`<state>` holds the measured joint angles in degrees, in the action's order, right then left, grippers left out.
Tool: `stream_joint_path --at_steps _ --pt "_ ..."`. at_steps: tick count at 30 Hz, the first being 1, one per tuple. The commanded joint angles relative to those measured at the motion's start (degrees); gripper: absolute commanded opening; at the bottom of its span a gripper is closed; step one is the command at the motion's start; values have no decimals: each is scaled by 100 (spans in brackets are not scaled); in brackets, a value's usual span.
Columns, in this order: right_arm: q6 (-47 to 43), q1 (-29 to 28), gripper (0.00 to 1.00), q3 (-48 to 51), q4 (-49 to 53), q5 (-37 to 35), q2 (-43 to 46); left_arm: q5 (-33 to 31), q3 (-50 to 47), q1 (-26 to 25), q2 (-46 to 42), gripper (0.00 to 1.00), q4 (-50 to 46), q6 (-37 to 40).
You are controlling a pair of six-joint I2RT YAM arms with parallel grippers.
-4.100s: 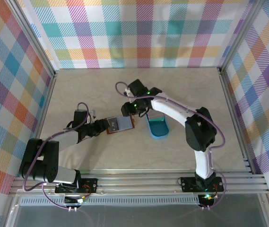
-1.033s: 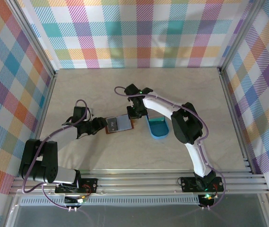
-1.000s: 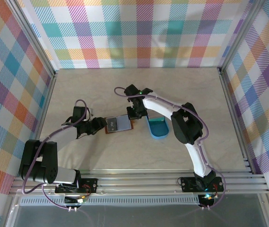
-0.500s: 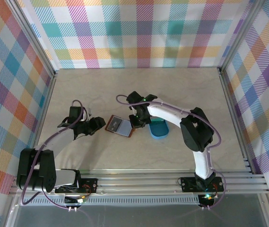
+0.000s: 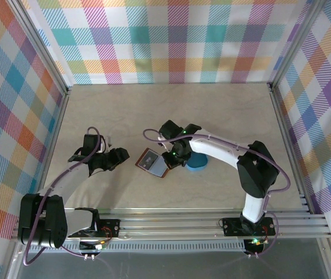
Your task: Put the credit cards into the card holder
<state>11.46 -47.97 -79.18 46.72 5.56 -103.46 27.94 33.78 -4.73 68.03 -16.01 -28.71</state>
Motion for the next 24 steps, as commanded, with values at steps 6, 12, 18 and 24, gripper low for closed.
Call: stream_joint_path --at_steps 6,12,18,24 --pt "-190 24 0 -859 -75 507 -595 -127 -217 54 -273 51 -43 -260" --pt "-190 -9 0 -1391 -73 630 -953 -114 -232 190 -211 51 -44 -315" --pt "-183 -20 0 -1487 -152 599 -1119 -60 -242 309 -131 55 -46 -228" --pt "237 168 0 -1495 -267 234 -1176 314 -206 341 83 60 537 -93"
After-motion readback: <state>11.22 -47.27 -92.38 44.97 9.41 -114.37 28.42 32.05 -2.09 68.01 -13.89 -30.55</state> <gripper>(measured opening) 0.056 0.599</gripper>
